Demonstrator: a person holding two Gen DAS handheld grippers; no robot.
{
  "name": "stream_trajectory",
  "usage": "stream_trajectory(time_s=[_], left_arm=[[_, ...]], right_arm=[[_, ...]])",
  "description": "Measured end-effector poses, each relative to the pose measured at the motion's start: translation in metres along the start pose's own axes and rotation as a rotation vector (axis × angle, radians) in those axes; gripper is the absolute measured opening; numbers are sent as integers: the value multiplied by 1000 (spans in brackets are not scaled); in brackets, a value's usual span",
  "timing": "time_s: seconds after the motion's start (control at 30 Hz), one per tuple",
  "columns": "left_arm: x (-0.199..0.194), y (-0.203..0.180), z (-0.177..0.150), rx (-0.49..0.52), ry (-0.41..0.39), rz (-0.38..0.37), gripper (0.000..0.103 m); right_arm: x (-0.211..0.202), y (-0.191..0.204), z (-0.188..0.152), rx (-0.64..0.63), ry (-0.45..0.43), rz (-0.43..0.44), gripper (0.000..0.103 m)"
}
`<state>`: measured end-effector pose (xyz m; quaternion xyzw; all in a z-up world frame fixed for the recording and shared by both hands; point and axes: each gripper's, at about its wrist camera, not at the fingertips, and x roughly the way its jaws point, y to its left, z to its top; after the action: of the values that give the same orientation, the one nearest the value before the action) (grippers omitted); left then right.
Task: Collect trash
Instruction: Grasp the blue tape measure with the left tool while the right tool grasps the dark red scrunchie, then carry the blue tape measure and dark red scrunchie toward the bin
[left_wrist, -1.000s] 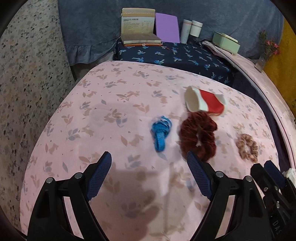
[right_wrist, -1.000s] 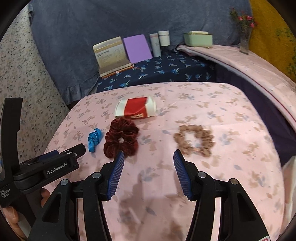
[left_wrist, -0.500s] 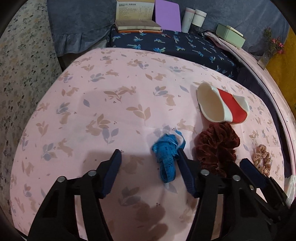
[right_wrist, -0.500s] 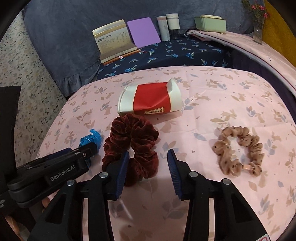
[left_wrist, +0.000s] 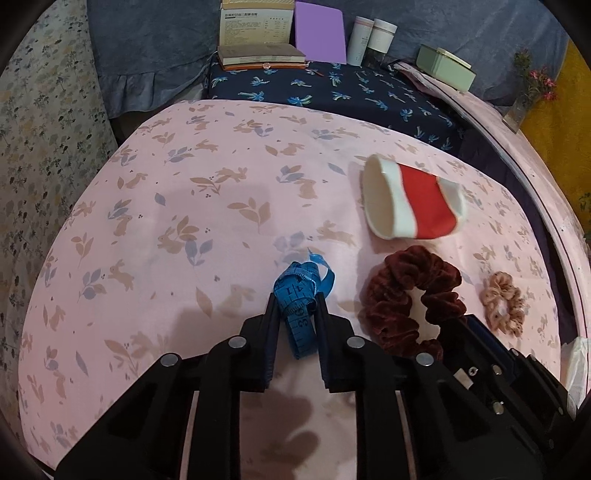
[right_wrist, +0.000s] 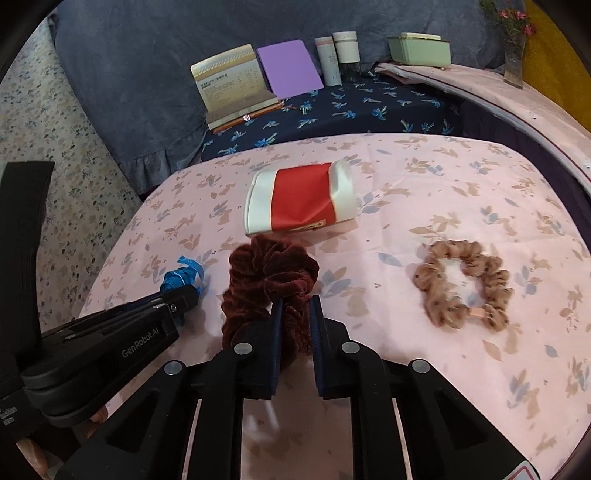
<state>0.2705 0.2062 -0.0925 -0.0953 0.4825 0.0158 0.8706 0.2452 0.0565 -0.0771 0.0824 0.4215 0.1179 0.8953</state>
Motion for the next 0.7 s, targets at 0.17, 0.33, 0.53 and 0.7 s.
stream_trajectory(time_s=[0.17,0.33,0.53,0.7], left_arm=[[-29,-23,-9,25,-27,-21,18],[-59,-60,-22,81,-56,-41,18],[-90,-109,-39,151,-87,-72,18],[-112,-156,-58,226,-105,-102,18]], right_arm=[[-41,-17,-4,25,-56,-14,12],[-85,-43,-8,66,-119,-32,11],[-140,-83,-15,117,-198,-67,11],[-183,-122,-25,169,-256,-108,11]])
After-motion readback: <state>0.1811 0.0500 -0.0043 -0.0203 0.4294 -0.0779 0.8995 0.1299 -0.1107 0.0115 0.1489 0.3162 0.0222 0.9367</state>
